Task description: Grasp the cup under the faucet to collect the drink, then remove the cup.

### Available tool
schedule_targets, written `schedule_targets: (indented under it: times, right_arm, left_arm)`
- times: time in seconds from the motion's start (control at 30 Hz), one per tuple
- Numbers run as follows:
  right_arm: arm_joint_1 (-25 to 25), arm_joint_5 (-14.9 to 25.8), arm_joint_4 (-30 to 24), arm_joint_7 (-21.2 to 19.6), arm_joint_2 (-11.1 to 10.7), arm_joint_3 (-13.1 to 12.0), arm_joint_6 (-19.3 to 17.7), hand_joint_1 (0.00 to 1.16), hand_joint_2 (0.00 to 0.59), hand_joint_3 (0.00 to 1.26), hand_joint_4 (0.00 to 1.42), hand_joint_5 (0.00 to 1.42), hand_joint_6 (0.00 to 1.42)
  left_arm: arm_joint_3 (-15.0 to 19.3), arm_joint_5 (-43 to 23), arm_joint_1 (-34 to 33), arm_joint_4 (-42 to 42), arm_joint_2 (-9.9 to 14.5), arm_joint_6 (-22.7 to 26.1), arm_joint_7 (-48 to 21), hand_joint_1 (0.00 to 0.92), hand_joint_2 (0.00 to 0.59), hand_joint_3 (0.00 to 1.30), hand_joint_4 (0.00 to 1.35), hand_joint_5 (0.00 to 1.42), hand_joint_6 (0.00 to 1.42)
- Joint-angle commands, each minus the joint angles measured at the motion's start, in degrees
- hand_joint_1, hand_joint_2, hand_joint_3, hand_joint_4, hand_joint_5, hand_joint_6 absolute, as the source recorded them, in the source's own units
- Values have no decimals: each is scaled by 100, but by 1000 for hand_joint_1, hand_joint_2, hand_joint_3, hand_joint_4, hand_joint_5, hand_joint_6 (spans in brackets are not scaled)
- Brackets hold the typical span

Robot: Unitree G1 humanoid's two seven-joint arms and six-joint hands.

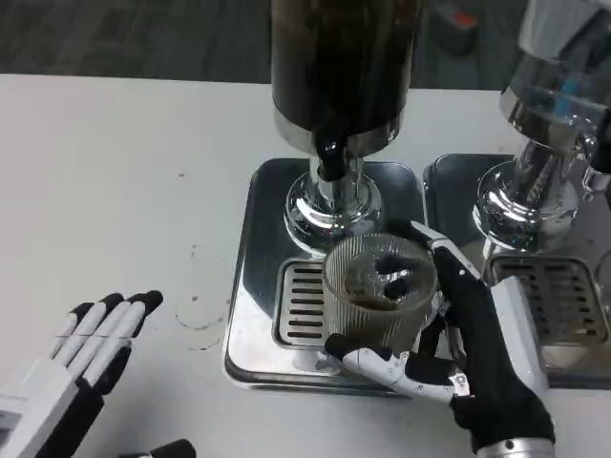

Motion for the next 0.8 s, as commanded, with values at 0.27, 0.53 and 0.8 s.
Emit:
schedule_targets:
  times: [0.27, 0.53, 0.8]
  right_arm:
    - [-106, 62, -121, -37, 42, -16, -226, 972, 226, 273, 570, 816, 1147]
    - [-136, 86, -89, -29, 51, -26, -206, 967, 227, 273, 570, 816, 1144]
    - [-148, 74, -57, -46, 41, -29, -234, 965, 227, 273, 570, 807, 1144]
  left_arm:
    - [-132, -234, -157, 11, -50, 65, -29, 0, 126, 0, 0, 0, 0]
    - [-283, -280, -269, 94, 33, -11, -44, 0, 125, 0, 0, 0, 0]
    - [-325, -281, -333, 167, 26, -32, -20, 0, 125, 0, 0, 0, 0]
